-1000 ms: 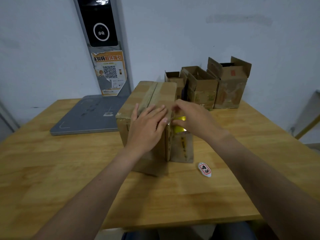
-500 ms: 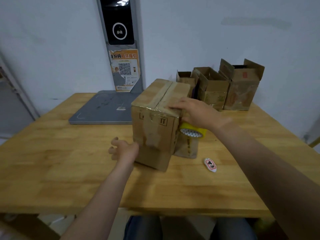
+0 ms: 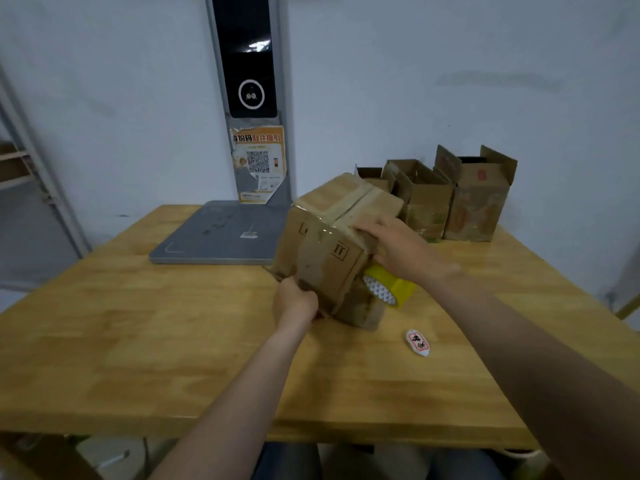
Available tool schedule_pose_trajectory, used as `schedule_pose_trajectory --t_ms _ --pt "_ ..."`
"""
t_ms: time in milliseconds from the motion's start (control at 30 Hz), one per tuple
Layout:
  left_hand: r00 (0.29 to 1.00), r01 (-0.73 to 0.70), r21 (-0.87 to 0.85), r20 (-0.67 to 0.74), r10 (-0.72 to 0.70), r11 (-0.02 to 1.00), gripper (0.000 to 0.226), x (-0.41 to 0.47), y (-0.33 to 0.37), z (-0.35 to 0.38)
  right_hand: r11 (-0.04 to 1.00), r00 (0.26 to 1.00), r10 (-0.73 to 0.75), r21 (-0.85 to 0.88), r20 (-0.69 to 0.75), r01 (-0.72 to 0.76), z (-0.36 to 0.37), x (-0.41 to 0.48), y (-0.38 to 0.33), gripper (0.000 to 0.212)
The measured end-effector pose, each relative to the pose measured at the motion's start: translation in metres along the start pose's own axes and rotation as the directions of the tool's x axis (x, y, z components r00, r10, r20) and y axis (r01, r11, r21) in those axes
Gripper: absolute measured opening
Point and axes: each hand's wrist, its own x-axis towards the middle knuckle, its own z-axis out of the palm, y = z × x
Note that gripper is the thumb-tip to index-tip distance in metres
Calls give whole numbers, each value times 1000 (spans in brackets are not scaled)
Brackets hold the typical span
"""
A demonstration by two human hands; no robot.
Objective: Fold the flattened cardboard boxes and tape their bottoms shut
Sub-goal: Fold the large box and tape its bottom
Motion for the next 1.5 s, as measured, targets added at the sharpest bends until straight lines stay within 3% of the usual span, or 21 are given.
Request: schedule_pose_trajectory --t_ms 100,200,267,433,533,700,767,833,867,1000,1100,1167,1300,1400,1500 --pt "958 -214 186 -154 244 959 50 3 34 -20 994 991 108 4 -83 -108 -11 -17 7 78" --pt "836 -453 291 -189 514 843 46 6 79 -39 964 951 176 241 -253 -114 -19 -30 4 91" --pt "748 -559 358 -170 641 748 46 5 108 -47 957 911 172 283 -375 -64 -28 -32 -4 92" --pt "552 -661 498 -184 813 562 42 7 161 -61 985 831 39 163 -555 63 -50 -28 -31 63" --pt "488 -674 553 -165 857 490 38 9 186 -66 965 776 67 238 -627 109 -53 -22 -44 55" --pt "530 -682 595 2 848 426 26 24 185 -58 914 799 199 402 -567 57 -41 -17 -46 39" --pt "565 -736 522 123 816 431 19 28 176 -49 899 800 232 435 -553 41 -33 -18 -43 34" --pt "605 -770 384 187 774 509 15 26 175 -44 911 792 235 413 -564 23 -30 -16 -39 33" --pt "617 -776 312 194 763 548 17 24 177 -44 916 799 232 401 -554 12 -30 -14 -36 35" --pt "572 -807 226 67 818 546 17 5 171 -48 901 843 218 434 -492 20 -32 -9 -32 43" --pt "694 -720 261 261 671 643 50 -14 152 -49 912 839 181 407 -513 52 -29 -6 -29 41" --pt "736 -673 347 405 542 653 65 -23 136 -43 910 837 217 413 -503 13 -30 -6 -29 44" --pt "745 -611 225 485 457 759 43 -30 121 -28 925 805 270 375 -529 -64 -35 -4 -35 30" --pt "735 -507 93 566 373 857 33 -28 124 -27 936 781 301 328 -548 -131 -41 0 -42 38" --pt "727 -497 90 586 357 863 32 -25 127 -30 956 775 283 232 -564 -180 -37 4 -44 41"
